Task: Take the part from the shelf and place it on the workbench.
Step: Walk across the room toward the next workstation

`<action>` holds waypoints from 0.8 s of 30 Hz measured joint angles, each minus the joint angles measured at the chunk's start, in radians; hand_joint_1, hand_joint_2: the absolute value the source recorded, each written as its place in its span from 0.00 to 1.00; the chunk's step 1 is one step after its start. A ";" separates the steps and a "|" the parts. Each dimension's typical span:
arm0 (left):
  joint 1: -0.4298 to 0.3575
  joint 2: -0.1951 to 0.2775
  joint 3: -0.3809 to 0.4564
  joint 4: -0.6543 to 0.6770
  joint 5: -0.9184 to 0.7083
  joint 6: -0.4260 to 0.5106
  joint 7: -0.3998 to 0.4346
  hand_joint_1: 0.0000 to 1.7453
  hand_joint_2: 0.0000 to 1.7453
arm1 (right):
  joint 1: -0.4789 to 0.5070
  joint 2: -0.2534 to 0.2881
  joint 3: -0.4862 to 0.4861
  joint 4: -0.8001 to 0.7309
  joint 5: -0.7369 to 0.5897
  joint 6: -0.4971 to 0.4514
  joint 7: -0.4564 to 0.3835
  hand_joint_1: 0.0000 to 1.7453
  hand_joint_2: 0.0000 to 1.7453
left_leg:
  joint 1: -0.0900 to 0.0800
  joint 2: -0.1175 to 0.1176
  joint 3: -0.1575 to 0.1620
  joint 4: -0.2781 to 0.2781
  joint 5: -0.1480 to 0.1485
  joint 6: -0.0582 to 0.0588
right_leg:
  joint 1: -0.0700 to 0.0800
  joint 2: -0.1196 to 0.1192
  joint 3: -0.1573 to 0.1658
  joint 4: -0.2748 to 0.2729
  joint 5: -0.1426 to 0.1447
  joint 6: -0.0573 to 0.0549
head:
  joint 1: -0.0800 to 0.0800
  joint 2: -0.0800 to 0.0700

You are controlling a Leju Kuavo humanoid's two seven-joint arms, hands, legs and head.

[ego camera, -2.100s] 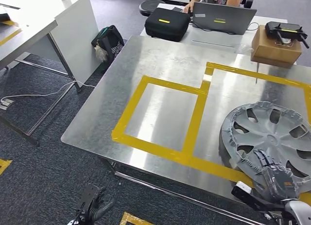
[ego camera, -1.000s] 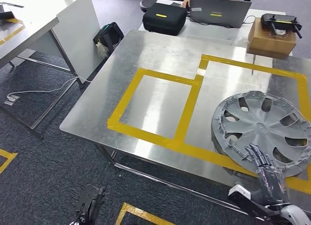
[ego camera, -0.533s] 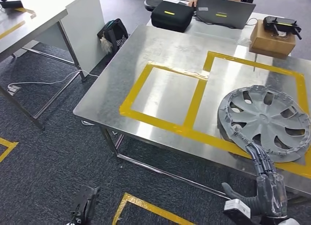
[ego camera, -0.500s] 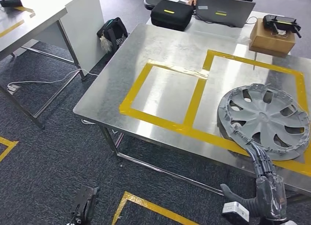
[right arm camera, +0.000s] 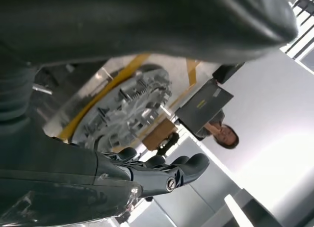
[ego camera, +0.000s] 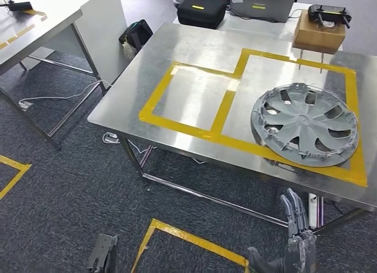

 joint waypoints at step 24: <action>0.028 -0.017 0.057 0.001 0.064 0.101 -0.073 0.00 0.00 | -0.180 0.139 -0.280 0.535 -0.509 0.196 -0.276 0.00 0.00 | -0.017 -0.093 0.068 -0.309 0.256 0.044 | 0.024 0.101 0.105 -0.032 -0.063 0.003 | 0.005 0.000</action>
